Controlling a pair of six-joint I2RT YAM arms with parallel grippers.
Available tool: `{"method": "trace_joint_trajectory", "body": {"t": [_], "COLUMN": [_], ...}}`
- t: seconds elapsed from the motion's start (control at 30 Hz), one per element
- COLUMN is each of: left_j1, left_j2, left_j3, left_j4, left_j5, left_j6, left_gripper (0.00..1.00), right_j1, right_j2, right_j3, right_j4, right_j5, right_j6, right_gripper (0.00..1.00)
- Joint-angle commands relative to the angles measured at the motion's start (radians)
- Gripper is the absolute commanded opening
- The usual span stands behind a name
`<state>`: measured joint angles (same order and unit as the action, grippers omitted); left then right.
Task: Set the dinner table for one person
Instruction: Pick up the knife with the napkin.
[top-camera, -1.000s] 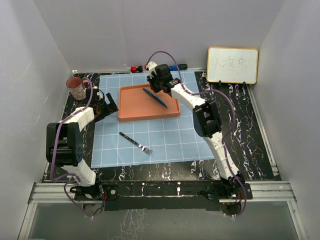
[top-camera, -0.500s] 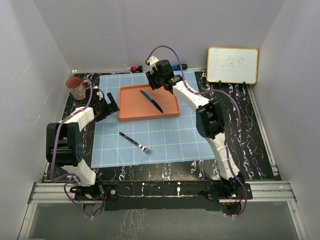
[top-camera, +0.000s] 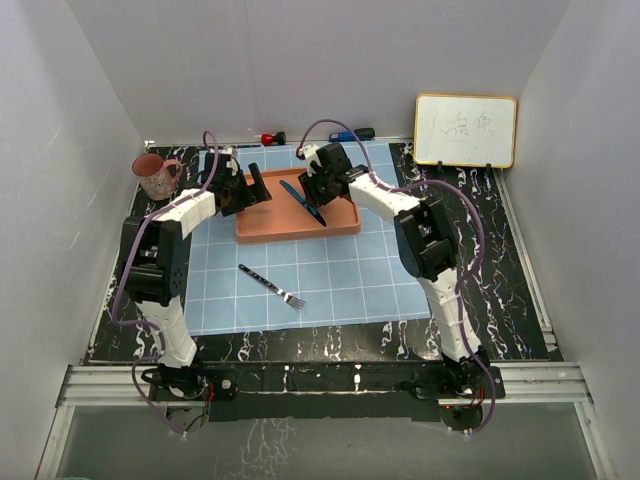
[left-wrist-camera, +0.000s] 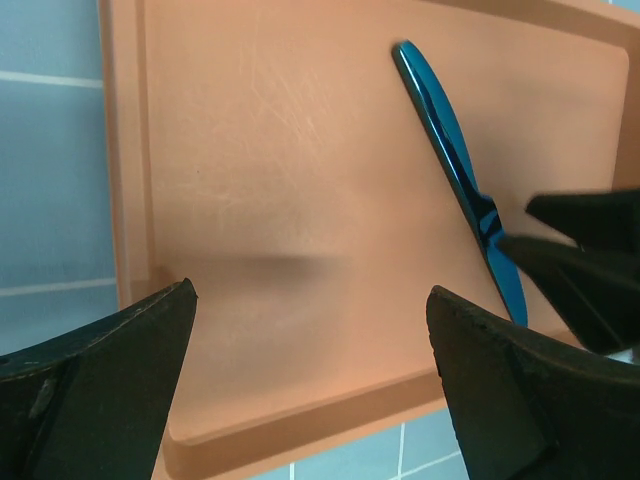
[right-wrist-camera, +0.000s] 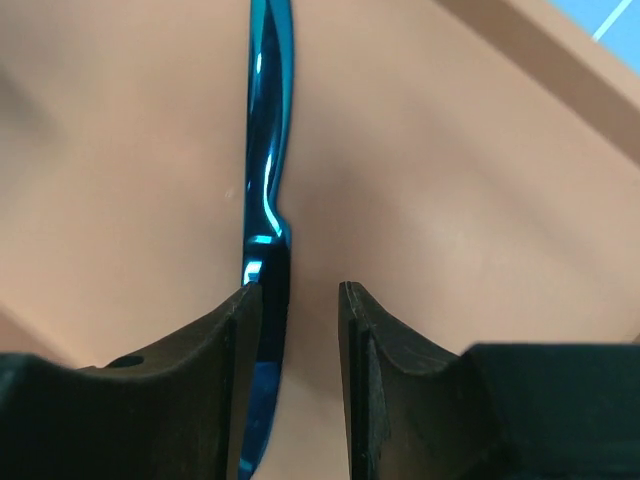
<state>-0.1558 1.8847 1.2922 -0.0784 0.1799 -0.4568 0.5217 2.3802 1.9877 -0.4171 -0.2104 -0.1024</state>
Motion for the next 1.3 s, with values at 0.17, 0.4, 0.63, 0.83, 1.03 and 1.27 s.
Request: {"method": "trace_joint_trajectory", "body": {"t": [0.17,0.4,0.63,0.83,1.03,1.27], "left_j1": [0.002,-0.035,-0.067,-0.082,-0.088,-0.108], "left_j2": [0.073,0.166,0.285,0.328,0.379,0.475], "left_j3": [0.14,0.246,0.357,0.394,0.464,0.594], "left_j4": [-0.005,0.007,-0.003,-0.004,-0.039,-0.156], "left_j5": [-0.005,0.003,-0.009,-0.052,-0.094,-0.187], "left_j6": [-0.051,-0.088,-0.136,-0.155,-0.174,-0.221], "left_gripper": [0.99,0.99,0.99,0.99,0.99,0.9], "right_j1": [0.007,0.028,0.047,0.056,0.065,0.068], "right_j2": [-0.202,-0.214,-0.238,-0.288,-0.31,-0.286], "right_j3": [-0.148,-0.212,-0.284,-0.357,-0.397,-0.401], "right_j4": [0.071,0.073,0.098,0.162,0.203,0.21], "right_j5": [-0.057,-0.054,-0.003,0.084,0.174,0.187], "right_j6": [0.01,0.013,0.008,-0.008,-0.015,-0.008], "right_gripper": [0.36,0.36,0.36,0.36,0.36,0.36]}}
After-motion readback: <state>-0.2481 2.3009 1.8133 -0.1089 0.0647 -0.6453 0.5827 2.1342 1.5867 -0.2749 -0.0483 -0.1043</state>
